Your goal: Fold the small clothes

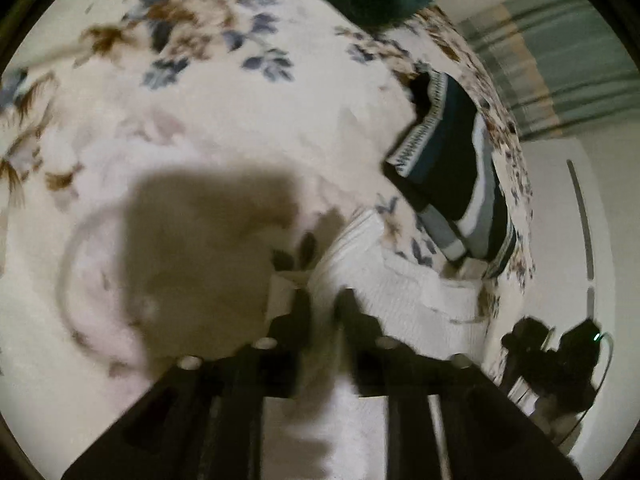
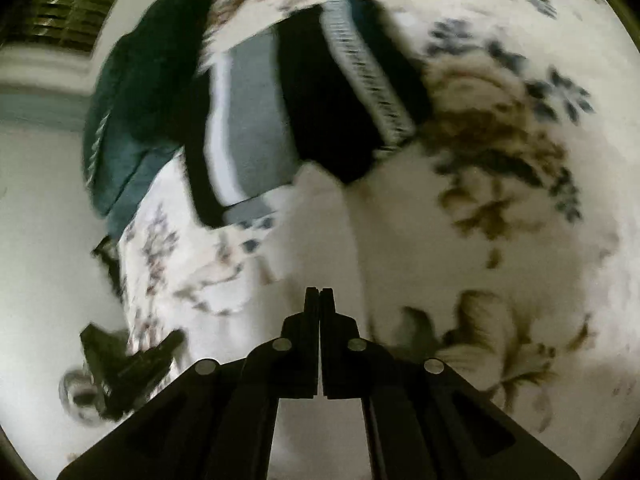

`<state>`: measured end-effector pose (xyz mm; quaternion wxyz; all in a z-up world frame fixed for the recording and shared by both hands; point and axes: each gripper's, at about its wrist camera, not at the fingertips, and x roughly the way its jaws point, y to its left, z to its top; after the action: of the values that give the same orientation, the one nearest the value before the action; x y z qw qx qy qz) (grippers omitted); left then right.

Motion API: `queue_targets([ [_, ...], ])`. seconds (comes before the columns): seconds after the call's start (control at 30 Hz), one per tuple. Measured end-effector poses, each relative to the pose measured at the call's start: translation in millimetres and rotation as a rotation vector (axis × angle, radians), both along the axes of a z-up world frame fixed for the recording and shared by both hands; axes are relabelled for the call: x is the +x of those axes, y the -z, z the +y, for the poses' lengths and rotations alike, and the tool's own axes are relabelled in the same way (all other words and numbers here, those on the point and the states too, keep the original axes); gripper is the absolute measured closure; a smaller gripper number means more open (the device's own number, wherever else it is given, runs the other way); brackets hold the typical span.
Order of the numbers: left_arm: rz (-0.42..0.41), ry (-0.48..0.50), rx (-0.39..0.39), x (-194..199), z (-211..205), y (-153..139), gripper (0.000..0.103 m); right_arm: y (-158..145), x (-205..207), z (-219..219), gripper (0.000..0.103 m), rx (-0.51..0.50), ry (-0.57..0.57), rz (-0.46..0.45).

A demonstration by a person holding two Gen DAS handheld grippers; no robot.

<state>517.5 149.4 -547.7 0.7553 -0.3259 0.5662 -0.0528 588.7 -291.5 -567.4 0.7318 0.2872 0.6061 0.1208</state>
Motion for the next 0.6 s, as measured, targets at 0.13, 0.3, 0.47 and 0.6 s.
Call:
queue_targets([
  [0.13,-0.059,0.056,0.07,4,-13,-12,0.045,-2,-2,26,0.045,0.021,-0.117,0.001],
  [0.3,-0.054,0.106,0.131,24,-32,-2,0.098,37,0,64,0.083,0.013,-0.214,0.096],
  [0.47,-0.176,0.07,0.113,25,-32,-45,0.099,5,-4,62,0.096,-0.064,-0.191,-0.015],
  [0.6,-0.17,0.024,0.079,40,-20,-47,0.099,-17,7,47,0.097,-0.083,-0.126,-0.048],
])
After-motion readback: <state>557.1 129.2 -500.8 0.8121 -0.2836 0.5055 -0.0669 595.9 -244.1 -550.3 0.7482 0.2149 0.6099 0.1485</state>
